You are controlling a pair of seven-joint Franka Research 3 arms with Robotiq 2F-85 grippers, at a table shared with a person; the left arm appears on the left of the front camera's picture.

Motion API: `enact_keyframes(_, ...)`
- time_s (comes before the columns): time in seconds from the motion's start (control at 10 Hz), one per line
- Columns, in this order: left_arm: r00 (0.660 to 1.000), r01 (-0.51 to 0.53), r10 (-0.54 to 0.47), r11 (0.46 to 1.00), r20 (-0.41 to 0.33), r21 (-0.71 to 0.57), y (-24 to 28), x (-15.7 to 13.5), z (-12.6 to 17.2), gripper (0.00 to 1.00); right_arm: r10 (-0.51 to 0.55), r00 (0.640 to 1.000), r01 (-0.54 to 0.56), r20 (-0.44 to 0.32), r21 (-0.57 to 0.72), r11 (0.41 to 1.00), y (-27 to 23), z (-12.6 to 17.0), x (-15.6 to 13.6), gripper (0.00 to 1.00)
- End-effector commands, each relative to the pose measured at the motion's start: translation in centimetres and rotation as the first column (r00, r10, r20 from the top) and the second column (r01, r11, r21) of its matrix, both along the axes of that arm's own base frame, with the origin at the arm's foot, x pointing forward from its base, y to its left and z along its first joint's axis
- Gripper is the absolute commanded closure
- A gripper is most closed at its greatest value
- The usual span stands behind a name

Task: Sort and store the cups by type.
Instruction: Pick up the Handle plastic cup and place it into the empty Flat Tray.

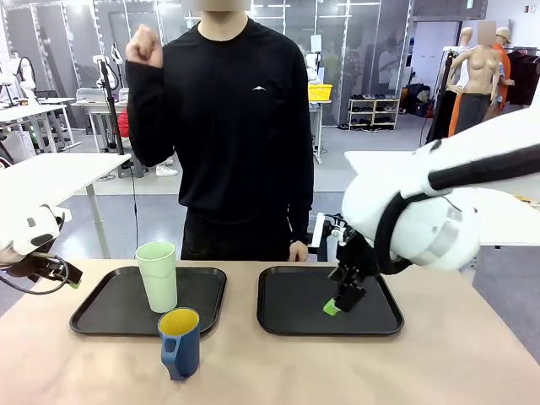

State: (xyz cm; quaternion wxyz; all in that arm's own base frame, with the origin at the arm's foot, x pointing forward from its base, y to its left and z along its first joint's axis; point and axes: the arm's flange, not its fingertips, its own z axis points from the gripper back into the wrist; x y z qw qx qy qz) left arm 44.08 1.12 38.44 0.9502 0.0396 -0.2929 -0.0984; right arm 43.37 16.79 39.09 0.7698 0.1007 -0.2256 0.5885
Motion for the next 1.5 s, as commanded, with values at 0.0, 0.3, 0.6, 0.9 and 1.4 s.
enact_keyframes(0.0, 1.000, -0.003, 0.003, 1.000, 0.001, -0.001, 0.2, 0.0, 0.0, 0.00, -0.075, 0.994, 0.069, -0.083, -0.084, 0.994, -0.2, 1.2, -0.7, 0.00)
enact_keyframes(0.3, 1.000, -0.003, 0.003, 1.000, 0.001, -0.001, 0.2, 0.0, 0.0, 0.00, -0.141, 0.985, 0.122, -0.095, -0.180, 0.976, -1.6, 0.7, -1.1, 0.00)
enact_keyframes(0.6, 1.000, -0.003, 0.003, 1.000, 0.001, -0.001, 0.2, 0.0, 0.0, 0.00, -0.130, 0.988, 0.114, -0.089, -0.168, 0.979, -1.8, -0.6, -0.6, 0.00)
enact_keyframes(0.9, 1.000, -0.003, 0.003, 1.000, 0.001, -0.001, 0.2, 0.0, 0.0, 0.00, -0.130, 0.987, 0.111, -0.096, -0.181, 0.977, -2.3, 0.0, -0.9, 0.00)
enact_keyframes(1.4, 1.000, -0.003, 0.003, 1.000, 0.001, -0.001, 0.2, 0.0, 0.0, 0.00, -0.130, 0.987, 0.111, -0.096, -0.181, 0.977, -2.3, 0.0, -0.9, 0.00)
